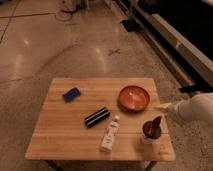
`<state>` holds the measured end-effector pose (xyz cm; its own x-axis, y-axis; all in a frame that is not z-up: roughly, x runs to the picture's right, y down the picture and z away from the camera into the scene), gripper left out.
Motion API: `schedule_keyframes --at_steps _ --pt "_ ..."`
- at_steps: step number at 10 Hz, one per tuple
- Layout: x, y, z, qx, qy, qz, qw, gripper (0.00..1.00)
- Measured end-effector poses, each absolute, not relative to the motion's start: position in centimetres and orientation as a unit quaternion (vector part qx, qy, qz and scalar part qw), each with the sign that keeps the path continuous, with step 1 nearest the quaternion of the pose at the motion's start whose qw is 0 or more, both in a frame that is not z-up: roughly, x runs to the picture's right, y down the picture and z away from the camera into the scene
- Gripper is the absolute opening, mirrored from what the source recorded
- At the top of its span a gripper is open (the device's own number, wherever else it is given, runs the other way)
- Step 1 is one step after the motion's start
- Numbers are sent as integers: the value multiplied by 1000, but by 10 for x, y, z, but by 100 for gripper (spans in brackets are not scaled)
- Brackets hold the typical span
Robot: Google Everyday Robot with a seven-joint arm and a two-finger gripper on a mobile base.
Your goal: Place the pepper in the ceramic cup
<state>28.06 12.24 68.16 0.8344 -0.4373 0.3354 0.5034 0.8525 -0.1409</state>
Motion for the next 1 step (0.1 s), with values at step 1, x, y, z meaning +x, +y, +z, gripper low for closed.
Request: schedule_keyframes --at_steps 1 --pt "280 120 681 -110 -146 -244 952 70"
